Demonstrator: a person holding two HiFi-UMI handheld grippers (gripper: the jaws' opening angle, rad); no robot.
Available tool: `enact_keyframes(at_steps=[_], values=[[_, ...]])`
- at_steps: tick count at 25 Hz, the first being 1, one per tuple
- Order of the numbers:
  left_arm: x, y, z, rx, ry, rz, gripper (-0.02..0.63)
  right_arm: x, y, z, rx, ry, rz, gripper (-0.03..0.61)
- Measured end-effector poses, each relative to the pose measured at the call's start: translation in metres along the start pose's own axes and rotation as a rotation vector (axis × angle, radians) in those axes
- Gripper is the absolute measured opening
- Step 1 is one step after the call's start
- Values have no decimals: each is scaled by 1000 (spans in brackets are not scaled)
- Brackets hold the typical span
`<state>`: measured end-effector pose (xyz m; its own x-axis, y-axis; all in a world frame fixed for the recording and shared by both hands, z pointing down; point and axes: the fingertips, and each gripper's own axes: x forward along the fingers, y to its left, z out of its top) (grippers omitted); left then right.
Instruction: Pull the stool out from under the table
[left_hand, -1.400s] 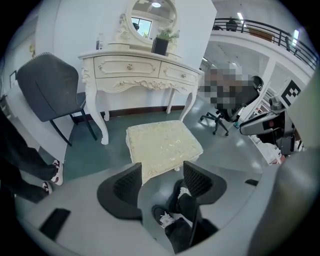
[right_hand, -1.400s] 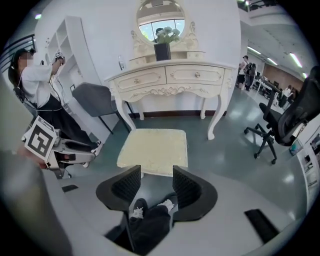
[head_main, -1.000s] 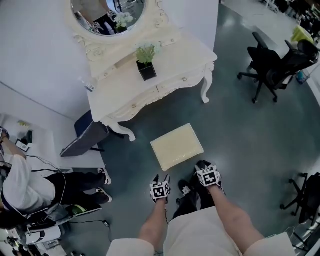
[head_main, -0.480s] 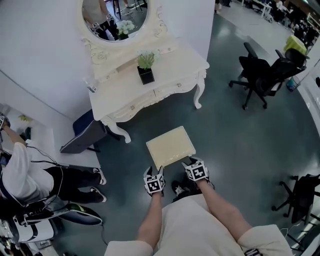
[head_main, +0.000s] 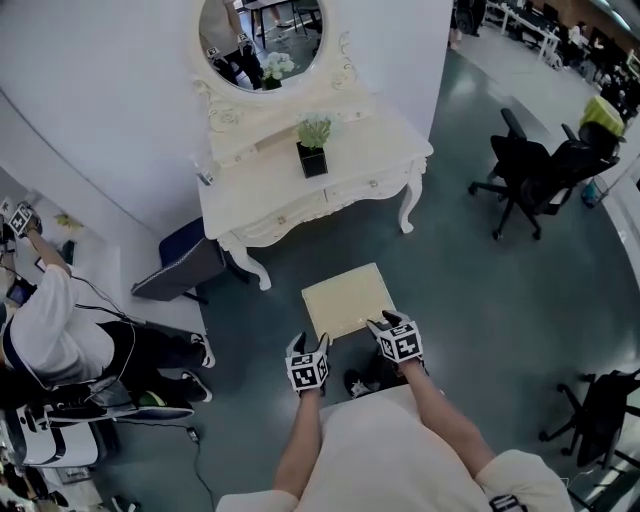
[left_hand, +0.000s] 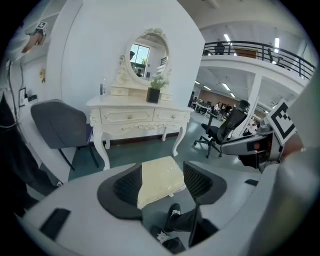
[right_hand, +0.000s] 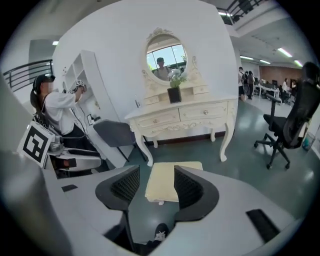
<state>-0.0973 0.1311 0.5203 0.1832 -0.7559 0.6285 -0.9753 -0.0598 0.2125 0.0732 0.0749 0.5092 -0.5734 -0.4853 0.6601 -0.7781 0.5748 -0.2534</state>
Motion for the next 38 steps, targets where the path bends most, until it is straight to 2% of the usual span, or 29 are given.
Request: enact_keyframes(at_steps=[2,5,12,15,20,25,30,38], values=[[-3,0,13,30,-30,-13,272,-3,1,4,29,-20,7,239],[-5,5,28,51,-75,-11,233,-2,4,7,37,-50,15,239],[-10,10,58,50,-149,7,235,0,5,16,42,-91,27,239],[-12,11,61,51,-163,11,257,0,10,17,32,-100,47,239],[-18,17,68,44,-202,38,263,-7,4,25,30,-140,30,182],[-21,20,65,23,-215,69,146,-12,-3,24,38,-153,14,104],[-26,24,64,9,-212,93,31,-15,-5,24,42,-160,4,64],[-34,22,52,-9,-210,85,15,-24,-7,21,77,-190,11,43]])
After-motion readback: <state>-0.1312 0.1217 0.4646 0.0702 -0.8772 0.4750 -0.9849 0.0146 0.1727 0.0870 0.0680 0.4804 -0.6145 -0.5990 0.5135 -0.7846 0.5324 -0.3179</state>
